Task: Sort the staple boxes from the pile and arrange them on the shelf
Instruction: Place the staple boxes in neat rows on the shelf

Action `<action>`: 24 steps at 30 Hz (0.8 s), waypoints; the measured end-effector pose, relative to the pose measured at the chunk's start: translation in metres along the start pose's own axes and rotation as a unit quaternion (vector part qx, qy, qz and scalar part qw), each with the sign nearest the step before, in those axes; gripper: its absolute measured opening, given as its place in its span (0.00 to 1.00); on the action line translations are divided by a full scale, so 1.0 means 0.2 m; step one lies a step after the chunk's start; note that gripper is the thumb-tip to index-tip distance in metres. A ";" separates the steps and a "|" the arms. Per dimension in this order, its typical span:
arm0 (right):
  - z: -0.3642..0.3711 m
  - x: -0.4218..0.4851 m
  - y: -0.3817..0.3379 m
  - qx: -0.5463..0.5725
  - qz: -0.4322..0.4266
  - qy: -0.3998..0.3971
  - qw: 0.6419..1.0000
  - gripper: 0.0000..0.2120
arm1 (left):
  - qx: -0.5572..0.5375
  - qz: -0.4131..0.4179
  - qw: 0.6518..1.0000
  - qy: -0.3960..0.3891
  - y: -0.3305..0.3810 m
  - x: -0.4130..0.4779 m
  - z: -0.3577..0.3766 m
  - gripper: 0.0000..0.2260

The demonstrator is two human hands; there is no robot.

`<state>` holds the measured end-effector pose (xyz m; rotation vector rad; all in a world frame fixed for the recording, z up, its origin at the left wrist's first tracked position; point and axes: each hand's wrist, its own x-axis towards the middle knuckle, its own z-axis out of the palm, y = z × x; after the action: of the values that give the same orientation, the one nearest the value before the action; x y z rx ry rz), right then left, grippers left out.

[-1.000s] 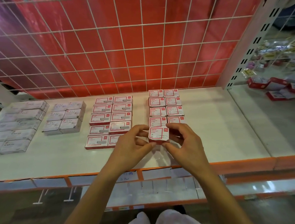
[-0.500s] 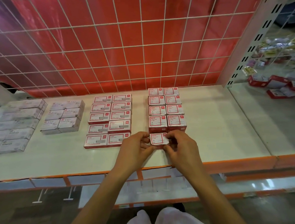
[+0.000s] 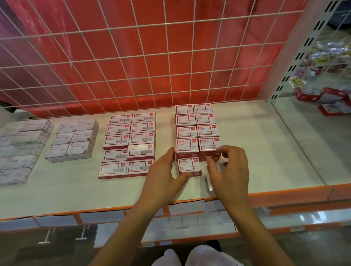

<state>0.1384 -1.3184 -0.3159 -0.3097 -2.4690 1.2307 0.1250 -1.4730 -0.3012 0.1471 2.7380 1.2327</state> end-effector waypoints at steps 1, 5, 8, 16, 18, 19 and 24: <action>0.00 0.01 0.00 0.014 0.017 -0.001 1.000 0.13 | -0.021 -0.002 1.000 -0.002 0.01 0.00 0.01 0.25; -0.02 0.06 -0.01 0.027 0.024 -0.001 0.999 0.19 | -0.052 -0.030 0.998 0.031 0.03 0.03 0.01 0.18; -0.02 0.09 -0.01 0.010 0.056 -0.071 0.996 0.21 | -0.019 -0.039 0.998 0.050 0.04 0.07 0.02 0.17; -0.01 0.11 0.01 -0.035 0.048 -0.083 0.995 0.19 | 0.062 -0.044 0.994 0.073 0.04 0.12 0.03 0.16; -0.01 0.11 0.01 -0.039 0.050 -0.081 0.995 0.19 | 0.073 -0.040 0.994 0.070 0.03 0.13 0.02 0.16; -0.01 0.11 0.01 -0.038 0.052 -0.080 0.995 0.19 | 0.079 -0.039 0.994 0.068 0.03 0.13 0.02 0.16; -0.01 0.11 0.02 -0.037 0.055 -0.077 0.995 0.20 | 0.095 -0.039 0.993 0.059 0.03 0.14 0.01 0.16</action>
<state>0.1200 -1.3076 -0.3127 -0.3898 -2.6648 1.2524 0.0984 -1.4640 -0.2992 -0.0148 2.9287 0.9891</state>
